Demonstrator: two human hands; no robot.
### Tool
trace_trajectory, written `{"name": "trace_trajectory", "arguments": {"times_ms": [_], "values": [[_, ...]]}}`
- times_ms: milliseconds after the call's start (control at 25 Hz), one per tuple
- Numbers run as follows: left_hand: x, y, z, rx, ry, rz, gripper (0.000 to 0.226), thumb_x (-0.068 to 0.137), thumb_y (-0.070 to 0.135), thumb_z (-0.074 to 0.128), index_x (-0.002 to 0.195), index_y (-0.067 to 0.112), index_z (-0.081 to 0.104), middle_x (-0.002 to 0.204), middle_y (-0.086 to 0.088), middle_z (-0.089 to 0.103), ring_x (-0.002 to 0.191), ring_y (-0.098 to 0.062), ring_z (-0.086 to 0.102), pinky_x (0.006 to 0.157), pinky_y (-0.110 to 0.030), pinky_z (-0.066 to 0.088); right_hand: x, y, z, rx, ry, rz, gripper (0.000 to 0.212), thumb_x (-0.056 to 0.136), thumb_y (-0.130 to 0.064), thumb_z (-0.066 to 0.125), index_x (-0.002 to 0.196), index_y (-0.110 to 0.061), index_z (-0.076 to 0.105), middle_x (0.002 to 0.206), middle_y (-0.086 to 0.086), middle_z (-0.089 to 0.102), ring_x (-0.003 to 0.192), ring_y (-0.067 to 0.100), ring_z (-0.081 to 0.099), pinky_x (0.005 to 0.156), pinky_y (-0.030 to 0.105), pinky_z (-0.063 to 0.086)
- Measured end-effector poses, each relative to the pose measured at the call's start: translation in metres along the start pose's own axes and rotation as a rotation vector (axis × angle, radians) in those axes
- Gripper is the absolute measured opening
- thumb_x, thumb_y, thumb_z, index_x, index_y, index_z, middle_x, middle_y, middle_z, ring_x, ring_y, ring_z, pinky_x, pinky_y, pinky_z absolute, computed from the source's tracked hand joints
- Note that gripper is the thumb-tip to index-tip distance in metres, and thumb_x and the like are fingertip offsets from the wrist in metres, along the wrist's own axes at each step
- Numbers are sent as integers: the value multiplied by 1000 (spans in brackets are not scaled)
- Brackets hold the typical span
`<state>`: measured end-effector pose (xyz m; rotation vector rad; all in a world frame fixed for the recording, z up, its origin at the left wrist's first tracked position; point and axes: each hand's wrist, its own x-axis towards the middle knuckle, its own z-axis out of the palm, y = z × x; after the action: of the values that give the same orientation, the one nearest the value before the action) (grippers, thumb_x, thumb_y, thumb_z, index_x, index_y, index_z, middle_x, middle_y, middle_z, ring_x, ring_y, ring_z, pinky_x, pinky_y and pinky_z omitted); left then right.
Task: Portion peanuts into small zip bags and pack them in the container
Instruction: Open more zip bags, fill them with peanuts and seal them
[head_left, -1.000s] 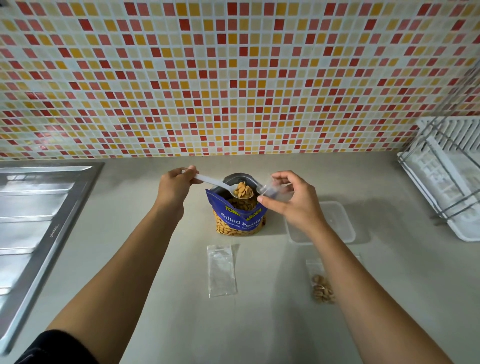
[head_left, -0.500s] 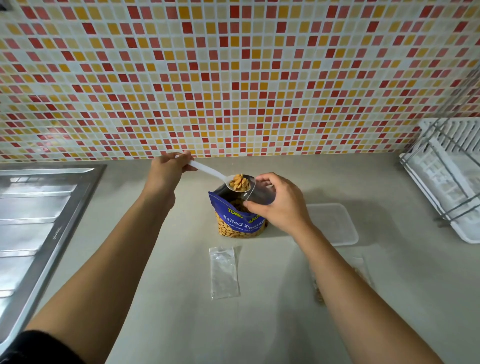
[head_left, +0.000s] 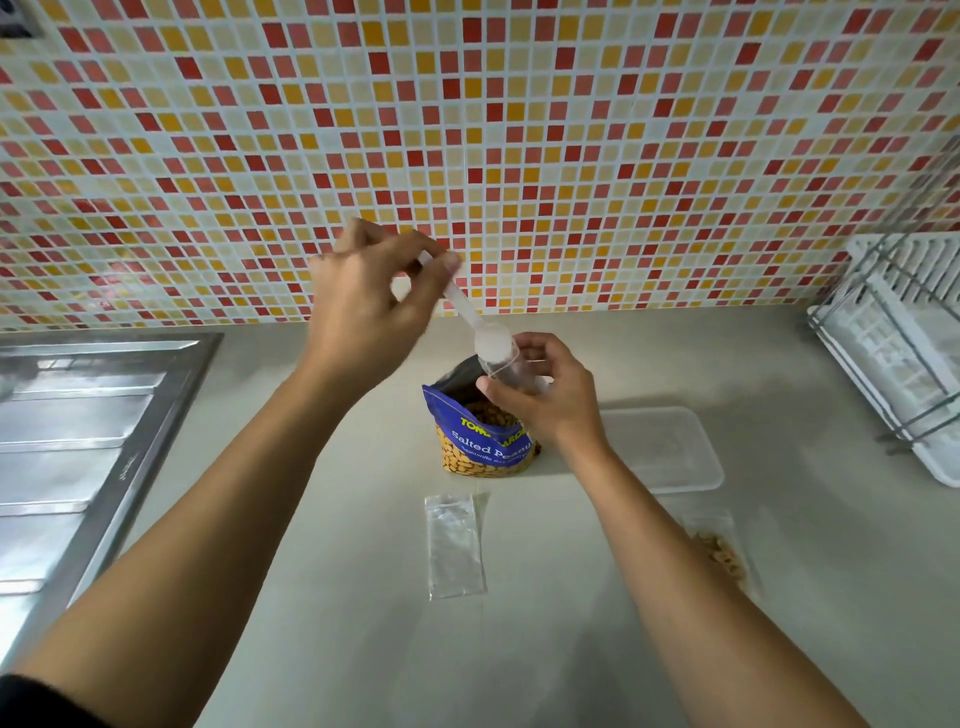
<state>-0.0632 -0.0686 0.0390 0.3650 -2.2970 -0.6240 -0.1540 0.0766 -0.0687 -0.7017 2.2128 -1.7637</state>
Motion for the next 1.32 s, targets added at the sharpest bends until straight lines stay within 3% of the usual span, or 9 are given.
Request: {"name": "trace_trajectory", "arguments": {"times_ms": [120,200,280,360,520,800,1040,1160,1320], "values": [[9,-13,-4,-302,194,-234,24,90,30,53,85,11,67,69,7,61,72,-7,57,68,-30,45,-3,4,-4,74,44,-6,44,65,-25,84,100,-28,58,96,-13,64,80,-6,60,68,8,47],[7,-28,10,-427,174,-417,19,91,25,54,82,11,65,70,-1,65,68,-11,61,69,-32,49,-6,7,-9,110,69,1,43,66,-25,83,102,-26,59,96,-13,65,84,0,63,71,15,50],[-10,-41,35,-297,59,-444,22,91,29,53,82,13,65,75,-6,69,71,-19,62,69,-33,48,-9,11,-14,134,93,13,42,68,-24,82,102,-25,58,95,-13,64,81,-2,62,71,16,50],[-29,-48,60,-74,-61,-339,29,90,39,49,89,17,68,78,-2,70,87,-26,60,76,-36,43,-11,15,-18,144,108,33,40,68,-24,82,100,-28,58,95,-12,64,78,-4,61,70,15,50],[-47,-45,93,238,-321,-301,29,93,40,47,102,22,68,96,-3,66,115,-22,42,80,-36,25,-14,22,-19,129,71,64,41,68,-26,82,102,-26,58,101,-6,65,85,2,62,68,12,49],[-39,-33,101,82,-243,-640,28,93,33,46,91,18,70,92,-4,60,111,-25,45,87,-43,32,-11,29,-19,134,61,65,39,68,-29,82,97,-34,57,102,-5,66,92,13,64,74,23,53],[-36,-41,97,-78,-189,-729,25,91,33,49,88,18,69,90,-7,65,97,-30,57,88,-50,48,-10,29,-22,164,37,99,39,68,-30,82,98,-35,57,106,-2,66,97,17,64,82,37,57],[-34,-43,93,-243,-181,-796,24,93,29,51,84,14,67,88,-11,67,86,-27,60,76,-38,52,-9,27,-23,177,33,109,41,66,-33,82,99,-35,58,106,-1,67,97,18,65,84,40,56],[-28,-46,81,-434,-145,-910,25,96,25,48,97,6,64,85,-7,65,76,-11,54,60,-18,36,-9,24,-24,208,69,87,40,63,-36,82,96,-38,60,104,-3,67,96,19,65,83,40,57]]}}
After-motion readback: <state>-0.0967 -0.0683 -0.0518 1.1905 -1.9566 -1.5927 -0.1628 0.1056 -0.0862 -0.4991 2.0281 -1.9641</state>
